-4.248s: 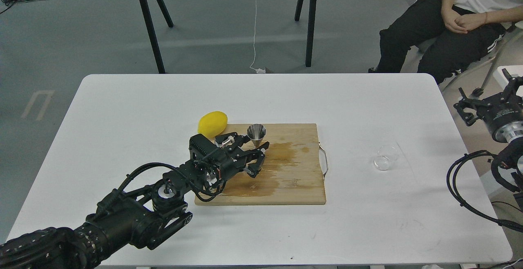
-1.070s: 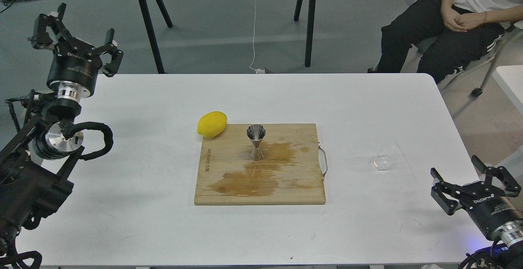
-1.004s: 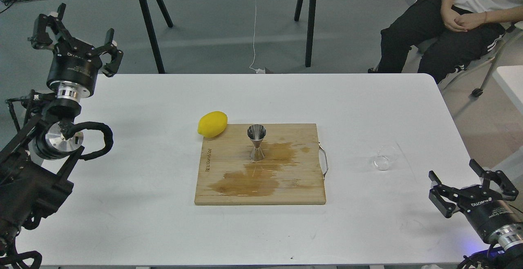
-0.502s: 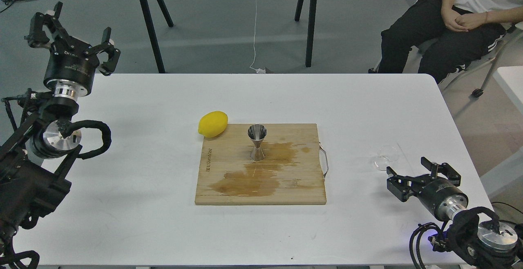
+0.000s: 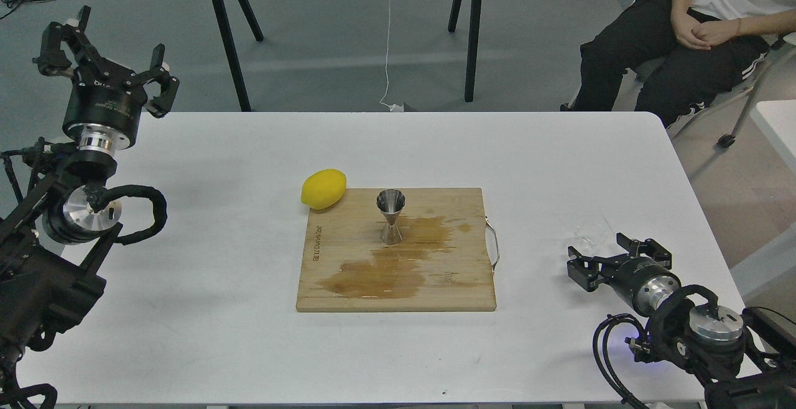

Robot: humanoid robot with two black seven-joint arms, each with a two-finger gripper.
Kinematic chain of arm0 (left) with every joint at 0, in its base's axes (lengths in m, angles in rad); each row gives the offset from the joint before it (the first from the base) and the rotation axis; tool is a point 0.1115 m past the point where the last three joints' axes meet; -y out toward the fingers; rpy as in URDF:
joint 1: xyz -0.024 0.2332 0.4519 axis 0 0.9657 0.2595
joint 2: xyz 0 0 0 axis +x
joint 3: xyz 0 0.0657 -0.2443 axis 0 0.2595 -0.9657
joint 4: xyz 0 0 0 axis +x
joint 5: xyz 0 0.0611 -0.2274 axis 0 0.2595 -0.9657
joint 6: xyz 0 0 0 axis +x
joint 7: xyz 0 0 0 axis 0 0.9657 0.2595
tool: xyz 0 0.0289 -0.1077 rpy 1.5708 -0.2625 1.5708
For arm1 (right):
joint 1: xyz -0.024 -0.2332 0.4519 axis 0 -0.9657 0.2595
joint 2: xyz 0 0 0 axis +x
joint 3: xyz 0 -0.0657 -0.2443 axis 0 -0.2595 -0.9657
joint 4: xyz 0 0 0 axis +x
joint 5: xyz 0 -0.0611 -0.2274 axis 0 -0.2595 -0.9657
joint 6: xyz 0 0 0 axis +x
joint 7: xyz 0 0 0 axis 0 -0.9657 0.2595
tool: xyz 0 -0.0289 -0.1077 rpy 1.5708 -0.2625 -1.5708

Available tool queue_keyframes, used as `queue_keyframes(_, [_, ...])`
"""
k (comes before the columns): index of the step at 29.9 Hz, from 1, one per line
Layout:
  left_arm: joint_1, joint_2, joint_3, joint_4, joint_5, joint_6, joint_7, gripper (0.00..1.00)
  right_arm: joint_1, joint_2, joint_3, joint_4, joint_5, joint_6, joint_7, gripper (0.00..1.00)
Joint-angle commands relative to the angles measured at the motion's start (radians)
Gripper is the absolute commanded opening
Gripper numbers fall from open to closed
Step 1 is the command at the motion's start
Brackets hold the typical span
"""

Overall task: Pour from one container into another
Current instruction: 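Grasp the small clear glass cup with the right gripper and lift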

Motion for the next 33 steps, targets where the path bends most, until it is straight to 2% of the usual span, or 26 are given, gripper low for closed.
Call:
queue_keyframes(1, [0.0, 0.004, -0.002, 0.0, 0.0, 0.0, 0.0, 1.0, 0.016, 0.009, -0.007, -0.022, -0.001, 0.002, 0.0, 0.86])
queue_keyframes(3, [0.0, 0.003, -0.001, 0.0, 0.0, 0.0, -0.001, 1.0, 0.016, 0.021, -0.004, -0.036, -0.001, 0.008, 0.0, 0.8])
queue_keyframes(9, [0.0, 0.004, -0.001, 0.0, 0.0, 0.002, -0.003, 1.0, 0.018, 0.03, -0.001, -0.045, -0.003, 0.015, 0.0, 0.45])
queue_keyframes(19, [0.0, 0.014, -0.002, 0.0, 0.0, 0.003, -0.004, 1.0, 0.018, 0.027, -0.007, -0.022, -0.006, 0.018, -0.003, 0.44])
queue_keyframes(22, [0.0, 0.023, -0.004, -0.001, 0.0, 0.003, -0.004, 1.0, 0.016, 0.004, 0.0, 0.042, -0.007, 0.018, -0.018, 0.44])
queue_keyframes(25, [0.0, 0.032, -0.004, -0.004, 0.0, 0.003, -0.004, 1.0, 0.025, -0.069, 0.002, 0.12, -0.013, 0.016, -0.026, 0.44])
queue_keyframes(29, [0.0, 0.035, -0.002, -0.004, 0.0, 0.003, -0.003, 1.0, 0.117, -0.146, -0.009, 0.203, -0.047, -0.001, -0.032, 0.44])
queue_keyframes(33, [0.001, 0.034, -0.002, -0.004, 0.0, 0.003, -0.001, 1.0, 0.224, -0.161, -0.077, 0.237, -0.112, -0.031, -0.046, 0.43])
